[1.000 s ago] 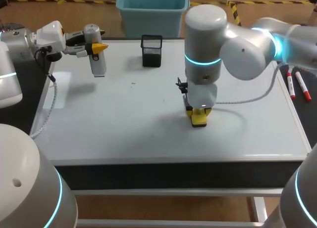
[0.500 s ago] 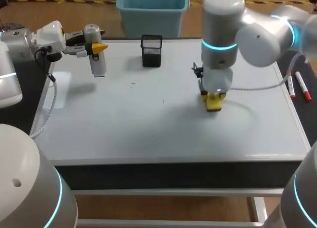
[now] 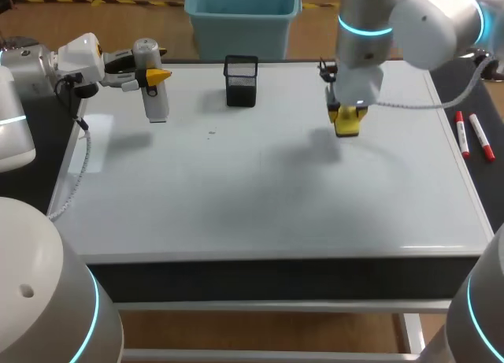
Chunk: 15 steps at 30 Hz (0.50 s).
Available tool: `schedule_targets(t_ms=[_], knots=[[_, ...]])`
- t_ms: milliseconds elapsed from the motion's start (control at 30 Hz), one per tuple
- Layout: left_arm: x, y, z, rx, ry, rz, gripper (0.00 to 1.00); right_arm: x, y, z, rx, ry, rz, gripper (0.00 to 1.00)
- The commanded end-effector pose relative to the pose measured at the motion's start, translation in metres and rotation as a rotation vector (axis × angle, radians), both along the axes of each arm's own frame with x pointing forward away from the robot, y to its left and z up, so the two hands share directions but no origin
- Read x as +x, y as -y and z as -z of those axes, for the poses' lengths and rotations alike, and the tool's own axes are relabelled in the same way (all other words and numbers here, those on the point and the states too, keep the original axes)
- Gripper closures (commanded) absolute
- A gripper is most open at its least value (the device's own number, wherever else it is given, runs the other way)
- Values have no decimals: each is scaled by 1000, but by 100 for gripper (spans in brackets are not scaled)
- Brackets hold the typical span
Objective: Pick up the inspection probe, press it on each red-marked spot on the whiteboard one by one, put down the probe, pick up the eraser, and wipe off all the red marks.
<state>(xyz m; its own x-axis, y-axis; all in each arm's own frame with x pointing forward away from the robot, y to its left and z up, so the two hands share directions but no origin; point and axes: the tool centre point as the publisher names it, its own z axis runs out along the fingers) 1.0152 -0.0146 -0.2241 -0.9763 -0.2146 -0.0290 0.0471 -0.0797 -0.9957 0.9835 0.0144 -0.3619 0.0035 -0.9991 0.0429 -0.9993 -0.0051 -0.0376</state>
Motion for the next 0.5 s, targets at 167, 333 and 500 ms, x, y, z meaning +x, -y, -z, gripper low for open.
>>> schedule_targets(t_ms=[167, 333, 500], knots=[[1, 0, -1, -1, 0, 1, 100, 55, -24, -7, -8, -46, -11, 100], [1, 0, -1, -1, 0, 1, 100, 76, -40, -6, -5, -60, -27, 100], [1, 0, -1, -1, 0, 1, 100, 97, -47, -2, -6, -64, -30, 100]])
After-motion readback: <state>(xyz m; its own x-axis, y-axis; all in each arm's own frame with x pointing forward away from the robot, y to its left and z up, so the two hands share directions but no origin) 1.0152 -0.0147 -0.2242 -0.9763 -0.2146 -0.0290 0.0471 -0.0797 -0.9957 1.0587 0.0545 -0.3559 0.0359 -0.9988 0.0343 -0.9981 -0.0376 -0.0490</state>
